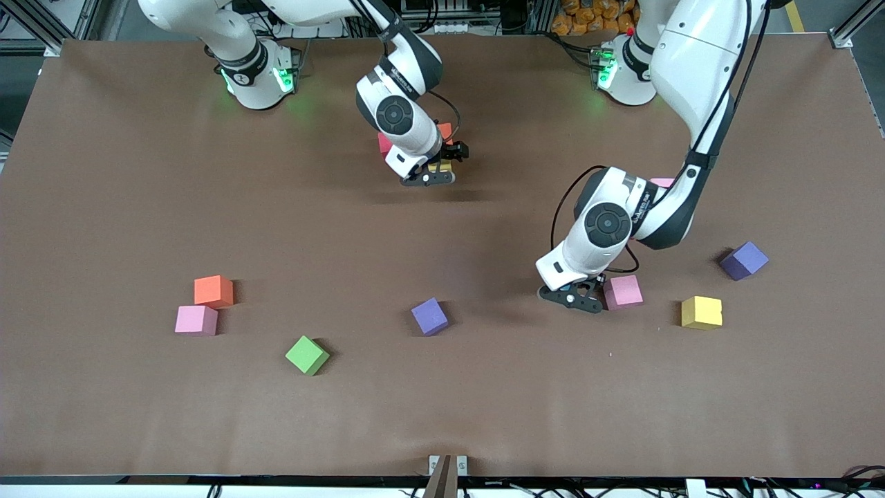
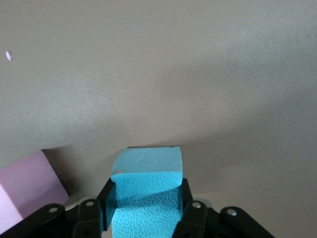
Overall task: Form number 2 with 11 blocks
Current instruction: 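Lower the yellow cube below the orange cube and open the right gripper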
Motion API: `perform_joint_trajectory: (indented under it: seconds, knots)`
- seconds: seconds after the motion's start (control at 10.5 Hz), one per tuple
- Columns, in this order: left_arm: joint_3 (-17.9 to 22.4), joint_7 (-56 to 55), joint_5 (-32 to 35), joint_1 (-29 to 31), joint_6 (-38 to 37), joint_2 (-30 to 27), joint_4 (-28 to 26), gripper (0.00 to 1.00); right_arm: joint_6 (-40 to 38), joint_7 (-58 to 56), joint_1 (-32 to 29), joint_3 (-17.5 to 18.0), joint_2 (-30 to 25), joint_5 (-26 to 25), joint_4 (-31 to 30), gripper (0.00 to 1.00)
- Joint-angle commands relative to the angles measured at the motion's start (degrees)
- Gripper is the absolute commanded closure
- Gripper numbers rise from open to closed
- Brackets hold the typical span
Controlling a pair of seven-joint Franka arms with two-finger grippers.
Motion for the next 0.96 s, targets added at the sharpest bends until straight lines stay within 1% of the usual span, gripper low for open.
perform_joint_trajectory:
  seconds: [0.0,0.19,0.38,0.48,0.57,0.67,0.76,0.86]
  knots:
    - [0.63,0.82,-0.36,-0.08,0.04,-1.37,-0.46,1.0,-0.74,-1.97,-2.82,1.33,-1.53,-1.2,-0.09,0.0]
    - [0.54,0.82,-0.36,-0.08,0.04,-1.37,-0.46,1.0,-0.83,-4.52,-4.31,1.33,-2.15,-1.63,-0.09,0.0]
    - [0.63,0.82,-0.45,0.01,0.04,-2.15,-0.11,1.0,-1.27,-5.59,-8.25,1.33,-2.76,-6.09,0.17,0.0]
    - [0.63,0.82,-0.88,0.27,-0.48,-3.03,0.06,1.0,-3.53,-5.68,-11.67,1.16,-3.55,-9.95,1.31,0.0]
    - [0.54,0.73,-1.15,0.27,-1.88,-4.08,0.24,1.0,-7.56,-5.68,-16.14,1.24,-4.16,-15.99,3.93,0.0]
    - [0.54,0.56,-1.24,0.36,-3.28,-5.23,0.24,1.0,-12.12,-5.77,-18.53,1.25,-4.17,-21.97,7.61,0.0]
    - [0.36,0.21,-1.5,0.36,-5.04,-6.37,0.24,1.0,-15.3,-5.86,-19.16,0.9,-3.74,-27.33,11.21,0.0]
    - [-0.07,0.03,-2.98,0.27,-6.19,-7.25,0.24,1.0,-16.2,-8.03,-19.95,0.02,-3.3,-33.22,13.69,0.0]
